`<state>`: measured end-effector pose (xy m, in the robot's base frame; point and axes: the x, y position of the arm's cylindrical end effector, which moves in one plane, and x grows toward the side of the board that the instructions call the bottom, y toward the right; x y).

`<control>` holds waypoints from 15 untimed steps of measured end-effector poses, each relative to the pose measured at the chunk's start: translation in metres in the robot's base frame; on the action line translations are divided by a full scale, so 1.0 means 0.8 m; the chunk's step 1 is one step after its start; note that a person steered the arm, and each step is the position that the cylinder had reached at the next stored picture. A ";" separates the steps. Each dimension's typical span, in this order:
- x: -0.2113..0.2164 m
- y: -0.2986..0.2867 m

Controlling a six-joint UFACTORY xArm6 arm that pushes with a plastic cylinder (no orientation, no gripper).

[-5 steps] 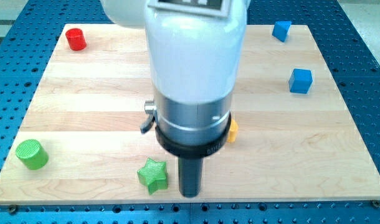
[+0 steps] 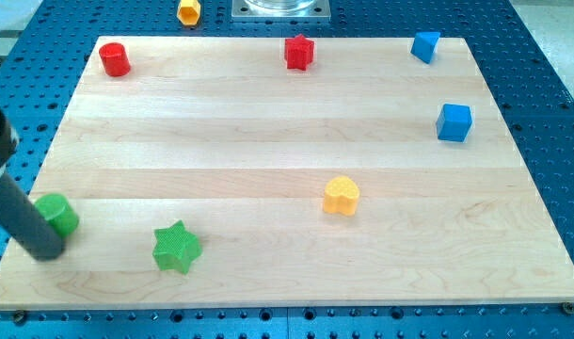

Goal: Place the green blocks in a diagonal line

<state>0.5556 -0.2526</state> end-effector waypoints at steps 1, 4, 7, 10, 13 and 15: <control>-0.050 0.000; -0.119 0.000; -0.096 0.064; 0.007 0.191; 0.063 0.281; 0.066 0.199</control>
<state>0.6086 -0.0933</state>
